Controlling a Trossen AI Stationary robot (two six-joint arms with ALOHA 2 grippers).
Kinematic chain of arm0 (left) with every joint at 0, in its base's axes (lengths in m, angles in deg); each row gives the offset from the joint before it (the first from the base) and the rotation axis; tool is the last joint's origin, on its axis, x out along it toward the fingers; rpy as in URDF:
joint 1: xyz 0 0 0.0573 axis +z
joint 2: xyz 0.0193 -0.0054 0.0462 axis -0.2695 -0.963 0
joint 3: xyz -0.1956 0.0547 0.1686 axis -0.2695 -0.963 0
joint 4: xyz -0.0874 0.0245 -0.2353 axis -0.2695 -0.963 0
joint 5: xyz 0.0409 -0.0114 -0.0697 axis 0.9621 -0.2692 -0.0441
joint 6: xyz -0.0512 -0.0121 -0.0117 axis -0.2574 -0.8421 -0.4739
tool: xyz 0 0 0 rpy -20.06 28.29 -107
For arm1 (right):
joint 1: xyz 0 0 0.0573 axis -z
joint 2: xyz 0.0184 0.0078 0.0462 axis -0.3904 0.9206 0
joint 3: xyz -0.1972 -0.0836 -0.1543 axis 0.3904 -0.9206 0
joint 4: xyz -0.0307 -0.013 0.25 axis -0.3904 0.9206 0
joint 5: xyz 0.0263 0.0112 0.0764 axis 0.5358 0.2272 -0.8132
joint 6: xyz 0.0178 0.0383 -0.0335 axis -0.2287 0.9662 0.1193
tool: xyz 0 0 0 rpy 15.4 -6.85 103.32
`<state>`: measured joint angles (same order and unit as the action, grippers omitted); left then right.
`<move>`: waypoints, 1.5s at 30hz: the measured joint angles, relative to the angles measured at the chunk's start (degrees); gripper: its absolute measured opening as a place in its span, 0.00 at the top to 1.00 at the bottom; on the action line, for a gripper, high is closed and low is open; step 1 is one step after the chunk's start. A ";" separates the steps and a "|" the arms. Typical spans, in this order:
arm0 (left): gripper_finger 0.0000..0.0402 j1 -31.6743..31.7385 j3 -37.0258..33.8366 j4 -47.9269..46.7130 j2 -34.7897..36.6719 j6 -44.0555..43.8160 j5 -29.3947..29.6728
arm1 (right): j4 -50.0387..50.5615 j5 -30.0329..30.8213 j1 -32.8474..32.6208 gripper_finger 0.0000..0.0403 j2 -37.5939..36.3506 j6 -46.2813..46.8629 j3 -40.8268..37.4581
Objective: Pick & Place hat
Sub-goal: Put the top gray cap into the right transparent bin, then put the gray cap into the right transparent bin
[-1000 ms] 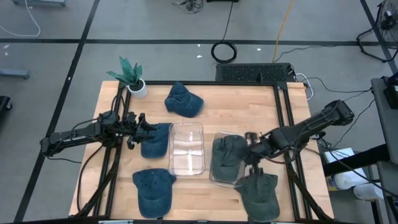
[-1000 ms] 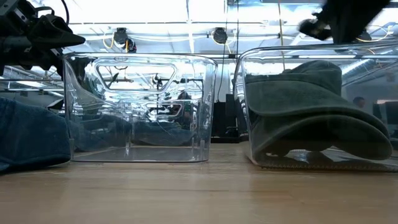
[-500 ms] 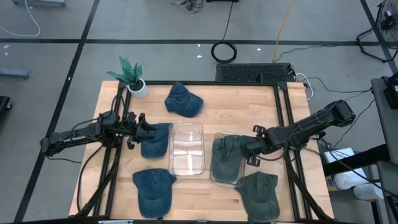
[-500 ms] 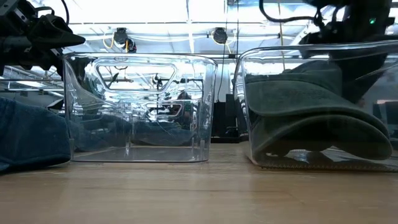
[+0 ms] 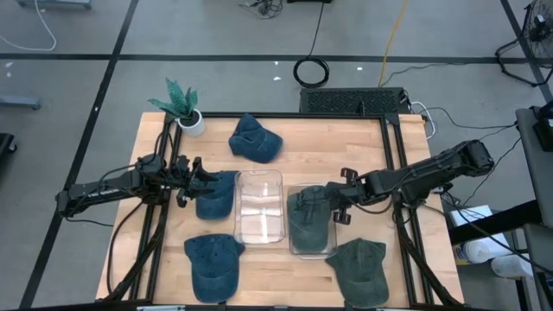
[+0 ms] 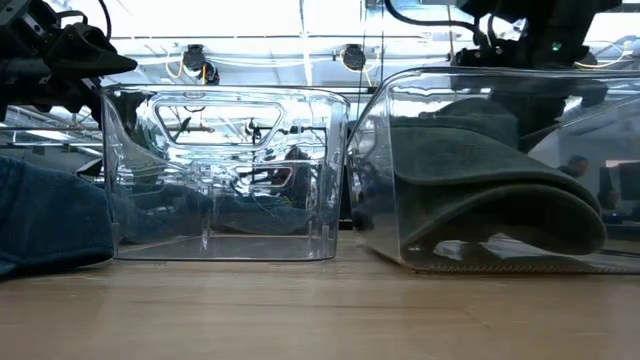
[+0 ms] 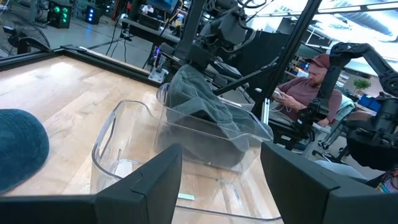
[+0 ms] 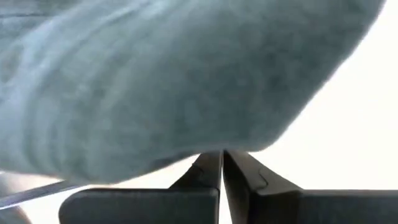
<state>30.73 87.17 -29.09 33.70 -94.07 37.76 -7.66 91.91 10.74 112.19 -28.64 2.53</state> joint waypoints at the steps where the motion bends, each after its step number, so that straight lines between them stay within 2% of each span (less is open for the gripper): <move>1: 0.43 -0.01 0.00 0.00 0.01 -0.02 0.00 | 0.58 -0.06 0.18 1.00 -0.16 0.00 0.00; 4: 0.43 -0.02 0.00 0.00 0.01 -0.01 0.00 | 3.52 -0.50 -0.26 1.00 -2.03 0.09 0.39; 7: 0.43 -0.02 0.00 0.00 0.02 0.00 0.00 | 5.48 -3.48 -1.99 1.00 -5.57 0.75 1.16; 9: 0.43 -0.01 0.00 0.00 0.01 -0.01 0.00 | 5.86 -6.88 -4.05 1.00 -8.56 0.99 1.29; 13: 0.43 -0.02 0.00 0.00 0.02 0.00 0.00 | 4.90 -18.35 -8.09 1.00 -12.50 7.66 1.36; 16: 0.43 -0.01 0.00 0.00 0.00 0.00 0.00 | 1.54 -19.82 -10.69 0.99 -13.20 13.04 0.73; 19: 0.43 -0.01 0.00 0.00 0.00 -0.01 0.00 | -3.54 -23.14 -12.90 0.92 -13.07 16.42 -1.80; 24: 0.43 0.00 0.00 0.00 0.00 0.00 0.00 | -13.52 -29.16 -15.33 0.71 -12.85 19.96 -7.38; 27: 0.43 -0.02 0.00 0.00 0.02 0.00 0.00 | -12.30 -30.53 -16.32 0.58 -12.86 21.60 -10.03; 30: 0.43 0.00 0.00 0.00 0.01 0.00 0.00 | -8.33 -33.57 -17.37 0.49 -12.85 27.29 -12.47; 35: 0.43 -0.01 0.00 0.00 0.01 0.00 0.00 | -4.05 -42.04 -19.36 0.45 -12.85 39.41 -16.40; 39: 0.43 -0.01 0.00 0.00 0.00 -0.01 0.00 | -7.50 -44.51 -19.77 0.46 -12.85 45.53 -19.29; 45: 0.43 -0.01 0.00 0.00 0.00 -0.01 0.00 | -12.88 -47.01 -19.70 0.47 -12.85 49.64 -21.04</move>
<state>30.72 87.17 -29.09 33.70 -94.08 37.76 -20.54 44.90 -8.96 99.35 21.01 -18.51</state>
